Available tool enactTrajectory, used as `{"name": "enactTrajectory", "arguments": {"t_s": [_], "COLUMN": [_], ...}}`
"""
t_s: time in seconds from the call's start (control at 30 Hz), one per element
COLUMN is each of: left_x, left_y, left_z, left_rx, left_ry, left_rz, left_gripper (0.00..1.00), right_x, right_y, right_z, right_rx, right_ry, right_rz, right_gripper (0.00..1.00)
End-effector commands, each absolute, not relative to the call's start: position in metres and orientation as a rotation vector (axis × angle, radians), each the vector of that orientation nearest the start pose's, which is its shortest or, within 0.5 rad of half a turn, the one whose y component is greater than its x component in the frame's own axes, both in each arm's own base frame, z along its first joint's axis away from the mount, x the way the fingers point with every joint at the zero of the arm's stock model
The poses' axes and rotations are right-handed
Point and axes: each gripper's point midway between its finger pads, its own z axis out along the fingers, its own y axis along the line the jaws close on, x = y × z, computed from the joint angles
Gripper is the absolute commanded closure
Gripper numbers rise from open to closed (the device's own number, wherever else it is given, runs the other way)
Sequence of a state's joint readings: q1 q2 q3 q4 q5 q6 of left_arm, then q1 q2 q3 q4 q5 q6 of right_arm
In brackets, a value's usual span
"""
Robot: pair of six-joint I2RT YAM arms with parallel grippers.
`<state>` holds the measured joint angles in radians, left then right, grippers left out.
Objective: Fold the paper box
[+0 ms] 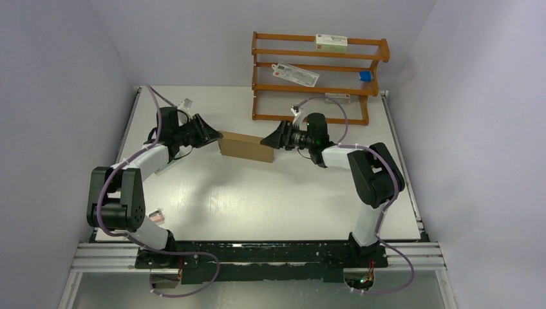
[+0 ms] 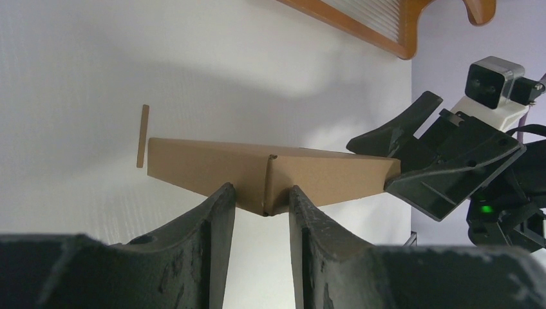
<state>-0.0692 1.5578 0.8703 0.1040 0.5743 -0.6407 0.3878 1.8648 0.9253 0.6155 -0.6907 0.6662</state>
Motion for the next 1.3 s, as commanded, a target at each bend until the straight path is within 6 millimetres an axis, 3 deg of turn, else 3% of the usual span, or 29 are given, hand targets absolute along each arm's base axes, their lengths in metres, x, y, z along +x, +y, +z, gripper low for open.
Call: {"name": "enactTrajectory", "arguments": {"t_s": [0.0,0.23,0.37,0.5,0.73,0.9,1.1,1.27], "left_x": [0.364,0.363,0.365,0.365,0.364,0.364,0.361,0.360], "left_y": [-0.135,-0.134,-0.133,-0.133,-0.134,-0.135,-0.135,-0.136], "left_z": [0.076,0.076,0.077,0.077,0.076,0.075,0.074,0.078], "left_rx": [-0.344,-0.335,-0.326,-0.324,-0.322,-0.323,-0.321,-0.311], "left_ry": [2.406,2.417,2.419,2.424,2.425,2.425,2.430,2.420], "left_rz": [-0.908,-0.893,-0.887,-0.888,-0.895,-0.902,-0.902,-0.915], "left_gripper": [0.61,0.61,0.61,0.62,0.62,0.62,0.62,0.61], "right_x": [0.363,0.398,0.397,0.391,0.381,0.378,0.385,0.383], "right_y": [0.278,0.268,0.278,0.302,0.344,0.366,0.367,0.363], "right_z": [0.074,0.152,0.164,0.171,0.171,0.146,0.129,0.124], "right_rx": [-0.275,-0.453,-0.596,-0.797,-1.147,-1.268,-1.300,-1.345], "right_ry": [2.225,2.095,2.065,2.008,1.971,1.980,2.029,2.017], "right_rz": [1.205,0.959,0.896,0.861,0.690,0.558,0.389,0.269], "right_gripper": [0.28,0.17,0.17,0.17,0.17,0.18,0.20,0.30]}}
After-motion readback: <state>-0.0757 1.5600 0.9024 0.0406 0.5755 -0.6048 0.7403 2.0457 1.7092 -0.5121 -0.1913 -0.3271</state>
